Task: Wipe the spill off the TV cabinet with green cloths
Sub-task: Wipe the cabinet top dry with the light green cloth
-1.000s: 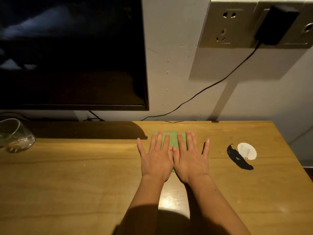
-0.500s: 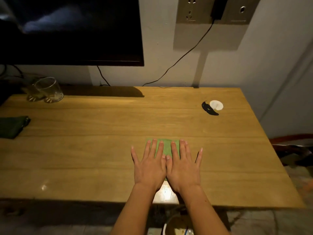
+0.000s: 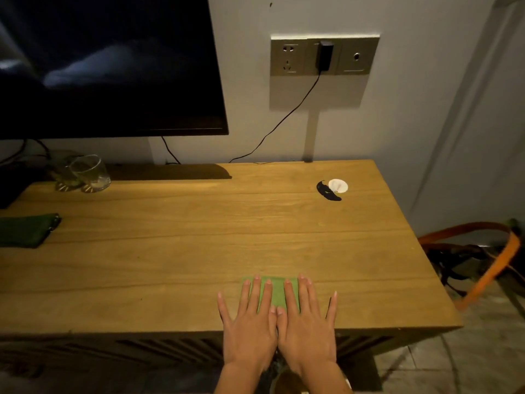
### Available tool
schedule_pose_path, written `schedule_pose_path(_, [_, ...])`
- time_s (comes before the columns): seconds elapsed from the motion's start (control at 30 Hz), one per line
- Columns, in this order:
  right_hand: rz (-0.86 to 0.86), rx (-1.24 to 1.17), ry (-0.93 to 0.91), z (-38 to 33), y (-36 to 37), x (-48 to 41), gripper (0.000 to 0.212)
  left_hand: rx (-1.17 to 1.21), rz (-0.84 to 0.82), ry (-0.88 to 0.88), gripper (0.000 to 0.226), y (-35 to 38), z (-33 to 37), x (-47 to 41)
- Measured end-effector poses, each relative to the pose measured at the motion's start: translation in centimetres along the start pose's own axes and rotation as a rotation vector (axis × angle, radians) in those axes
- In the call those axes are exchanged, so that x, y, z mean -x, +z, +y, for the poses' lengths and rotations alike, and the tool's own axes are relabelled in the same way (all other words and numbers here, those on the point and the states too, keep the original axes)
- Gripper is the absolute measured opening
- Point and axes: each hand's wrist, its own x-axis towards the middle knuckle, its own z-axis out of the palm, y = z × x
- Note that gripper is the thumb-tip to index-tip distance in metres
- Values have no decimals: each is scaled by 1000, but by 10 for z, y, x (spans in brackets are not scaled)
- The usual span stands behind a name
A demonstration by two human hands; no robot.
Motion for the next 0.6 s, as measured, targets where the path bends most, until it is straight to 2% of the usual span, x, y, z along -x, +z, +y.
schedule_pose_path(0.1, [7,9,-18,4,-6,-24,66,27,-23,-1,57,0,1,-24])
schedule_pose_path(0.23, [58,-4,-13,10,-16,-78,66,51,47,8,56,-4,5,-78])
schedule_pose_path(0.6, [138,2,-4,19,-48,-270,63,85,105,15,62,-28,4,-273])
